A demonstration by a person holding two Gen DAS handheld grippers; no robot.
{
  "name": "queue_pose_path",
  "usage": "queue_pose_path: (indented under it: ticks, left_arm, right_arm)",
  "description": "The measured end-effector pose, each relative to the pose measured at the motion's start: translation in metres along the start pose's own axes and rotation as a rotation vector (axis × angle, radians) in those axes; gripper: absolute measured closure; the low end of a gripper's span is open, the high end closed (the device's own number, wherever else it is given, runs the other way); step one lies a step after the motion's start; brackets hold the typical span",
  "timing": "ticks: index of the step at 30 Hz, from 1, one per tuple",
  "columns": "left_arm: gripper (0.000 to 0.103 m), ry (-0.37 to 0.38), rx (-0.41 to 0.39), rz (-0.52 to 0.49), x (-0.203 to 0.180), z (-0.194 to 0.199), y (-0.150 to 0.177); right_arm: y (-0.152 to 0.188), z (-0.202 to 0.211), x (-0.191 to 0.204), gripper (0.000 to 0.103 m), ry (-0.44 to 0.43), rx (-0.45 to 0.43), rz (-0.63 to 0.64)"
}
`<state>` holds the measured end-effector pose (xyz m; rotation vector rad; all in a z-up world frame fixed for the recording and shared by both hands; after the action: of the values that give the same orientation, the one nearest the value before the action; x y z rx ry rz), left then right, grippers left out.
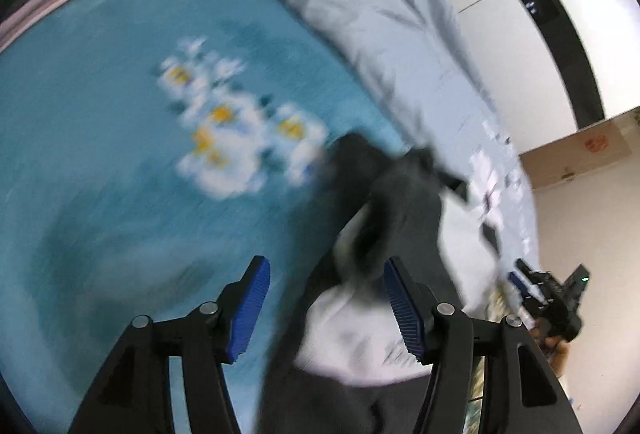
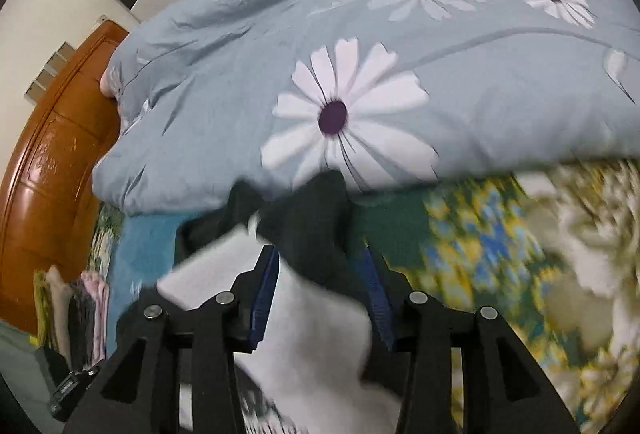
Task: Fold clothes
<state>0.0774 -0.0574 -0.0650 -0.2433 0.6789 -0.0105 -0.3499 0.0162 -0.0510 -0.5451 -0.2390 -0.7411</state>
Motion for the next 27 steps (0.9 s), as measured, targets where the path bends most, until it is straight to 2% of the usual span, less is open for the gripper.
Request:
queue_pose_path:
  ticks: [4,7,9,11,14,17,20,24,27]
  left_arm:
    - [0.040,-0.079,0.077,0.032,0.028,-0.009,0.039]
    - [0.041,-0.089,0.108,0.159,0.053,-0.013,0.056]
    - [0.041,-0.104,0.077,0.165,0.055,-0.005,0.055]
    - [0.040,-0.110,0.056,0.128,0.051,0.003,0.057]
    - [0.040,-0.096,0.128,0.100,0.045,0.000,0.070]
    - [0.040,-0.075,0.226,0.081,0.038,-0.006,0.084]
    - [0.040,-0.065,0.320,0.051,0.030,-0.014,0.100]
    - [0.042,-0.159,0.457,-0.001,0.025,-0.029,0.119]
    - [0.042,-0.220,0.528,-0.078,0.016,-0.037,0.131]
  right_arm:
    - [0.060,0.020,0.003,0.058,0.002,0.072,0.068]
    - [0.115,0.031,0.036,0.058,-0.063,0.132,0.183]
    - [0.156,0.030,0.072,0.058,-0.123,0.203,0.302]
    - [0.193,0.027,0.101,0.058,-0.155,0.262,0.418]
    - [0.236,0.022,0.129,0.058,-0.159,0.326,0.533]
    - [0.245,0.029,0.137,0.058,-0.163,0.324,0.543]
    - [0.227,0.044,0.131,0.058,-0.140,0.272,0.520]
    - [0.197,0.065,0.098,0.058,-0.090,0.209,0.405]
    - [0.182,0.082,0.059,0.058,-0.039,0.168,0.305]
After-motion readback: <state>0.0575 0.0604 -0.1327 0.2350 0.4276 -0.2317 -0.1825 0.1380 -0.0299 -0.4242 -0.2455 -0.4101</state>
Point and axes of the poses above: each gripper's, at about its wrist camera, not at the fingertips, and z roughly against the way its jaws point, x to its left, y to its underside, the point moved 4 cm from there along -z, roughly the way its jaws point, and after that the axes turned 4 degrees about y, right-handed, at the moved point
